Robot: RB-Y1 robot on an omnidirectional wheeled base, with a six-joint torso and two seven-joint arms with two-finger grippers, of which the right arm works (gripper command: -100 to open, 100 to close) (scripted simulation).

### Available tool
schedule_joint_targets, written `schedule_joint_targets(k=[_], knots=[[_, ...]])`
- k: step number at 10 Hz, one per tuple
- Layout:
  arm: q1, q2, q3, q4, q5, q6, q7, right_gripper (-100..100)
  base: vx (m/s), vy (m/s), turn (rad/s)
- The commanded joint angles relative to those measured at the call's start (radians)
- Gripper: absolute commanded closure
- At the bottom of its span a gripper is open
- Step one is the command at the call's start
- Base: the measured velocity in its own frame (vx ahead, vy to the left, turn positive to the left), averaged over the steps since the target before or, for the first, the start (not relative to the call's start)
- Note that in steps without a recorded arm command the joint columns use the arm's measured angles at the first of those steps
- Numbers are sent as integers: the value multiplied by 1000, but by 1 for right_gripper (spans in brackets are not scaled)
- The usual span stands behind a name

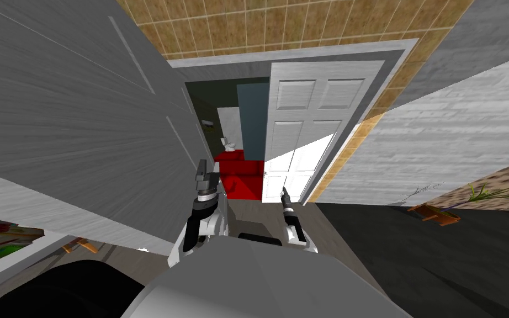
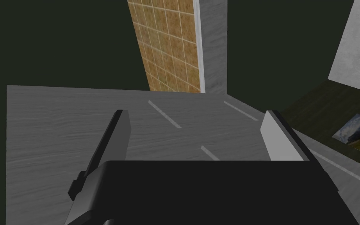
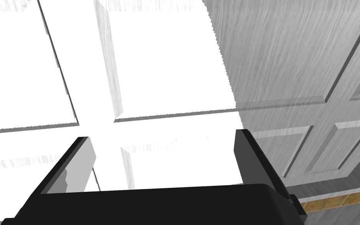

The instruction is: Pull the door open

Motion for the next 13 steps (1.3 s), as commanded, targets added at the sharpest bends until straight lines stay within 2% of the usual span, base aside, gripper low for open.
schedule_joint_targets(k=[1,2,12,13], knots=[[-16,8,6,48,-10,-9,5,-100,119,-4,41],[-16,8,6,48,-10,-9,5,-100,101,-2,20],[-76,47,26,226,-42,-45,20,-100,92,0,13],[-86,56,30,254,-48,-50,22,-100,154,5,6]])
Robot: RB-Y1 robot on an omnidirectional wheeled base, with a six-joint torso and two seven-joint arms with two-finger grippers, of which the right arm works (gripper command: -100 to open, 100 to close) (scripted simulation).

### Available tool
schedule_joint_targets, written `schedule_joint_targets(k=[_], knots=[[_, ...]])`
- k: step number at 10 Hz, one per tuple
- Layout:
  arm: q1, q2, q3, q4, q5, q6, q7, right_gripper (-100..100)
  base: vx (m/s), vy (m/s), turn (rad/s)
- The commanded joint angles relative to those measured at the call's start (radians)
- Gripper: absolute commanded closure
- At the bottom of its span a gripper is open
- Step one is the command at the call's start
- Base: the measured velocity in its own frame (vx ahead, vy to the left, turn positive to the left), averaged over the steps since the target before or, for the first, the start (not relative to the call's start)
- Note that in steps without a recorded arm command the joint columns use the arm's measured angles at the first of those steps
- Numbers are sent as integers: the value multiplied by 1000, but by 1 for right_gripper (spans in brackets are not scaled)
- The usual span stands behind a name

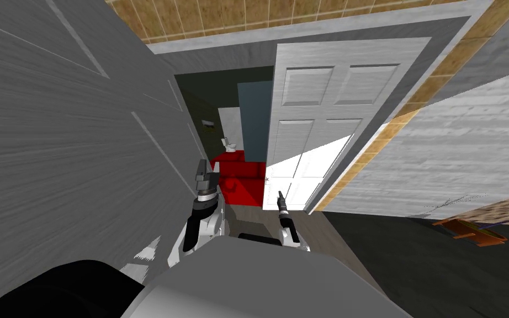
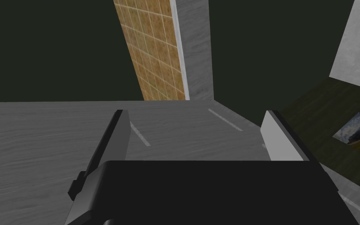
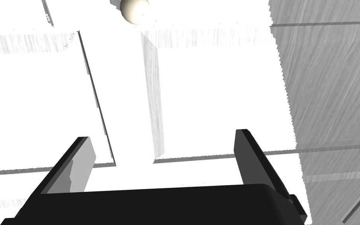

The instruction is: Pull the door open

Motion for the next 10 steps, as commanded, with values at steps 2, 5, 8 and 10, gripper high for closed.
schedule_joint_targets(k=[2,5,8,10], knots=[[-11,21,9,44,-10,-6,9,-100,196,43,9],[-27,39,14,91,-19,-15,13,-100,172,50,3],[-40,13,9,117,-20,-29,10,-100,80,16,8],[-42,-20,2,119,-22,-30,12,-100,-52,-139,81]])
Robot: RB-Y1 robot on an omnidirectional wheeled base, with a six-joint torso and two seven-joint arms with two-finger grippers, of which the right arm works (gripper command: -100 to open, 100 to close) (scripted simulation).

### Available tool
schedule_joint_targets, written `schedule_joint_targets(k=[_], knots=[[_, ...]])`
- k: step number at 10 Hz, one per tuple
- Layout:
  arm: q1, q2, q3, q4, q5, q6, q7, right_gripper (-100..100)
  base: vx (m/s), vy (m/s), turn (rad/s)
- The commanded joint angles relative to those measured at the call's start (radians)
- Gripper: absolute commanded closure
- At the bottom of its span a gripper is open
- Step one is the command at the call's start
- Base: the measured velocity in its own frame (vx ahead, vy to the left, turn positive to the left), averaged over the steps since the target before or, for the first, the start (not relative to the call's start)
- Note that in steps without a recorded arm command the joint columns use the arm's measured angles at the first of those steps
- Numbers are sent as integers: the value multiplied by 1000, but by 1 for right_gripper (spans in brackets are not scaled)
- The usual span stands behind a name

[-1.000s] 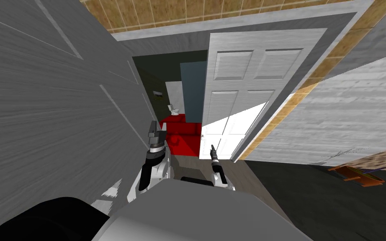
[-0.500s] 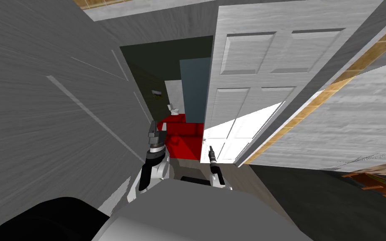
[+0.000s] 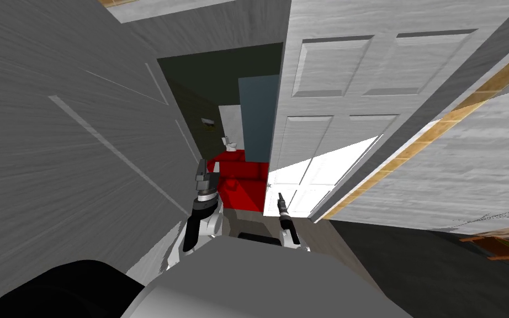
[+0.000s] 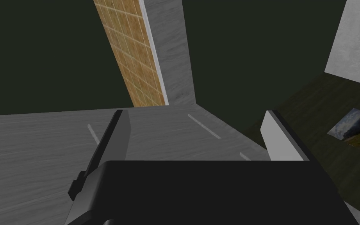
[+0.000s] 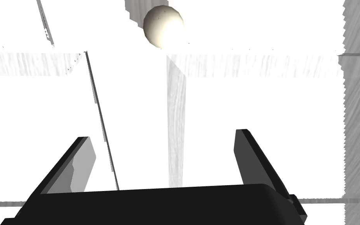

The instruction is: Pull the door open

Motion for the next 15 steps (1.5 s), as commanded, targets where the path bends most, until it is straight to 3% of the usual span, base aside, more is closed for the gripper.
schedule_joint_targets(k=[1,3,5,8,15], knots=[[-11,-30,-13,19,-6,-8,1,-100,-43,-119,216],[-18,-32,-39,26,-18,-8,9,-100,-56,-69,244],[-26,-19,-66,35,-27,-9,12,-100,-32,-18,237],[-38,34,-113,45,-57,-10,29,-100,41,9,107],[-39,33,-125,49,-64,-11,34,-100,185,65,-5]])
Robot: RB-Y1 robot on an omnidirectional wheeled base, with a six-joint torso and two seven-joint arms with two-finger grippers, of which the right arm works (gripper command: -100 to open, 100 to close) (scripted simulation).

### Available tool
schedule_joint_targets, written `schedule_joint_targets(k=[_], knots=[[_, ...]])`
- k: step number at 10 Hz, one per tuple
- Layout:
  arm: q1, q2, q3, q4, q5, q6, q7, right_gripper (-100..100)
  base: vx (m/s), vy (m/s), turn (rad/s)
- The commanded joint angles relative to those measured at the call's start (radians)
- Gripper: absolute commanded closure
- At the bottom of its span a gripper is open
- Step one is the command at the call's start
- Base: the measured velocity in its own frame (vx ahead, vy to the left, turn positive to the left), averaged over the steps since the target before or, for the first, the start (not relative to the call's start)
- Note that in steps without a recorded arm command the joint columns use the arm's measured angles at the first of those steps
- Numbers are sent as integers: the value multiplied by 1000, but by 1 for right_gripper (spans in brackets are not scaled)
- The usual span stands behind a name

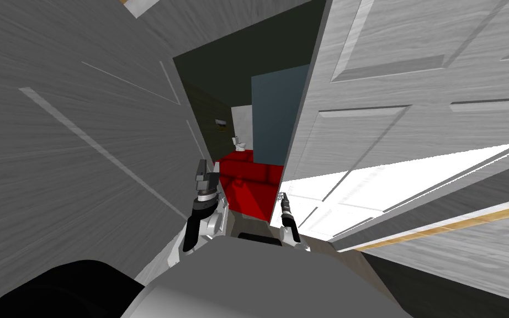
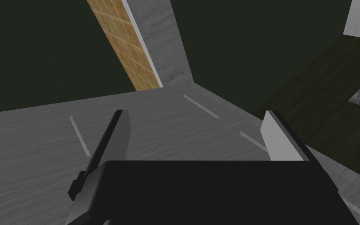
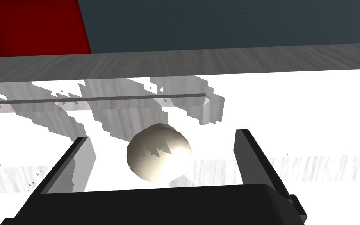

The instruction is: Pull the door open

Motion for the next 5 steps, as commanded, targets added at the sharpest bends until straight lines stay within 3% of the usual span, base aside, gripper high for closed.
schedule_joint_targets(k=[1,5], knots=[[0,0,1,-1,0,1,0,100,-15,-3,14],[0,0,1,-1,0,1,0,100,-16,-6,5]])
